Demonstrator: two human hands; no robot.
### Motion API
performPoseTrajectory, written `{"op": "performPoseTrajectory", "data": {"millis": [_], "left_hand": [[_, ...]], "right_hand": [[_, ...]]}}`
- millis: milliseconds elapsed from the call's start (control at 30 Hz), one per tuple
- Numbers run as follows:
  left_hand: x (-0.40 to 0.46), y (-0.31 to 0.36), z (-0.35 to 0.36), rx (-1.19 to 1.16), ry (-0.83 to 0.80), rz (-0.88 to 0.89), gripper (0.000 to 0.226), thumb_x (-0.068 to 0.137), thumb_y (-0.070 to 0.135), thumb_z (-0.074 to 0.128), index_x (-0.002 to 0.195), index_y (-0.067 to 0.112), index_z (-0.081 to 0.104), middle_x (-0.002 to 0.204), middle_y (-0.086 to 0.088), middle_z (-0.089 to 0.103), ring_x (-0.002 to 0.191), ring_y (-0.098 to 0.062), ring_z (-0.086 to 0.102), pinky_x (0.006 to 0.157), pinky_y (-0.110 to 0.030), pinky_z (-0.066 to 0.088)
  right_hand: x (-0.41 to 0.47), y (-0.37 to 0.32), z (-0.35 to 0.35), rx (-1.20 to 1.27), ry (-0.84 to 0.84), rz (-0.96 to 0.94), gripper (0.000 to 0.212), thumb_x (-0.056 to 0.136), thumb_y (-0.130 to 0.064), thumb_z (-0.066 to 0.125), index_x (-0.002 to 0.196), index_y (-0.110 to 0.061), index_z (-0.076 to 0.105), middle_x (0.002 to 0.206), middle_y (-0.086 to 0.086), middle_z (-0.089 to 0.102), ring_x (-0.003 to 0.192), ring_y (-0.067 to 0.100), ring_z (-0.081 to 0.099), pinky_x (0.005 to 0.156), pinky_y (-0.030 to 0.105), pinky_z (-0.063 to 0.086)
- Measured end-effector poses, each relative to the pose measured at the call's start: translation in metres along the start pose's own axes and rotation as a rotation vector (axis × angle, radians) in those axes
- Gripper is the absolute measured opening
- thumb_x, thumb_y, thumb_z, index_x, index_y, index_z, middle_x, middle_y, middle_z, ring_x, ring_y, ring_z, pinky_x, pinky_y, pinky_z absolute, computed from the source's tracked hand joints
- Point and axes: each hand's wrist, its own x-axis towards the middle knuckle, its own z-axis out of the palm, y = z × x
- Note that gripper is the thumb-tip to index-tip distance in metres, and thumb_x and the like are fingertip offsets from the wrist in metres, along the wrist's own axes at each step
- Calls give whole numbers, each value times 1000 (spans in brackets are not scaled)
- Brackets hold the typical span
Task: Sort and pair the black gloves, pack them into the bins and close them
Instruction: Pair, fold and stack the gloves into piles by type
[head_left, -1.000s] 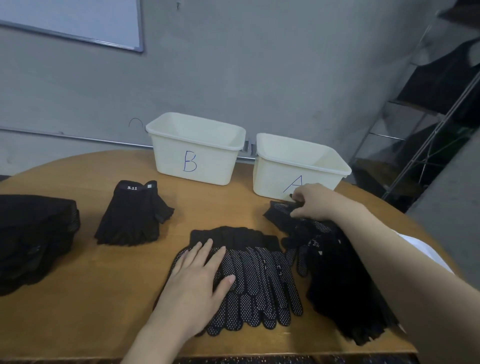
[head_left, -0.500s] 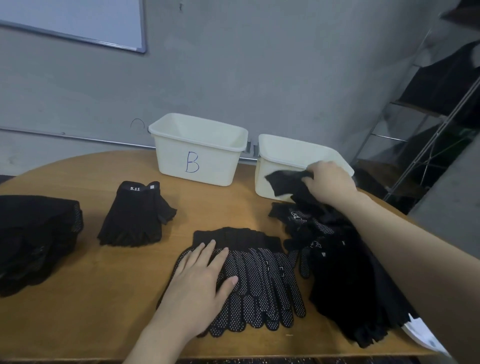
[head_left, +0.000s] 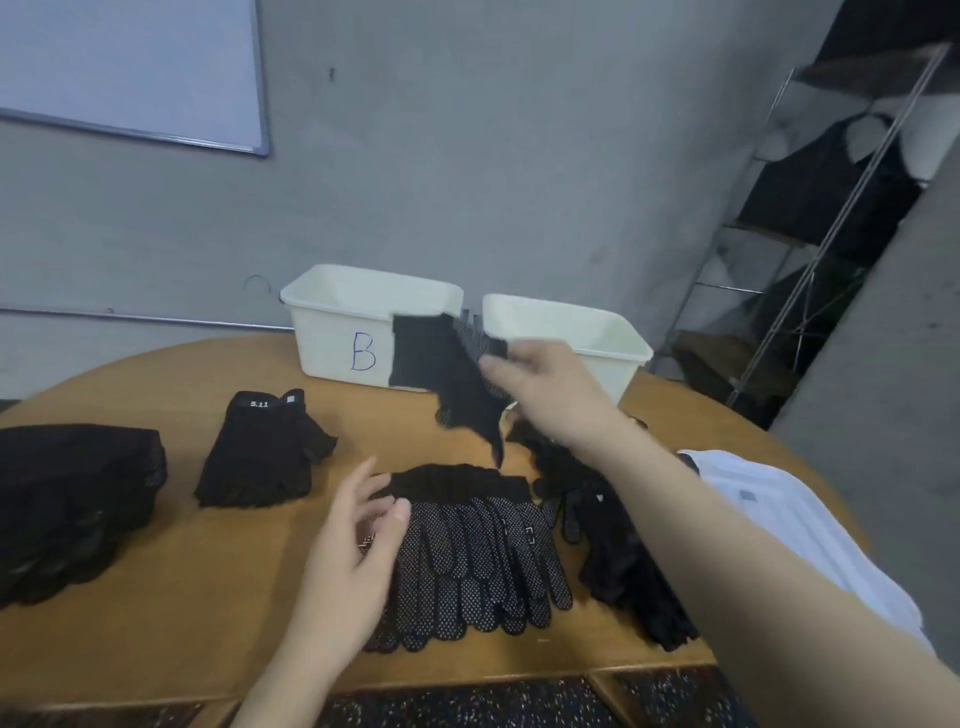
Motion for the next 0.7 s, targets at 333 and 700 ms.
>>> {"op": "performPoseTrajectory", "data": {"millis": [333, 700], "left_hand": [[-7, -1, -41, -374, 67, -167, 29, 87, 42, 67, 103, 20, 78, 108, -3, 79, 101, -22, 76, 72, -31, 64], [5, 3, -68, 144, 136, 43, 31, 100, 17, 64, 71, 22, 59, 64, 21, 51, 63, 4, 50, 63, -8, 37]], "right_hand": [[-59, 49, 120, 399, -237, 58, 28, 106, -26, 58, 99, -3, 71, 96, 13, 77, 82, 19, 73, 71, 31, 59], [-45, 73, 135, 319, -297, -89, 61, 95, -52, 60, 89, 9, 57, 90, 27, 66, 84, 33, 68, 80, 55, 57]]}}
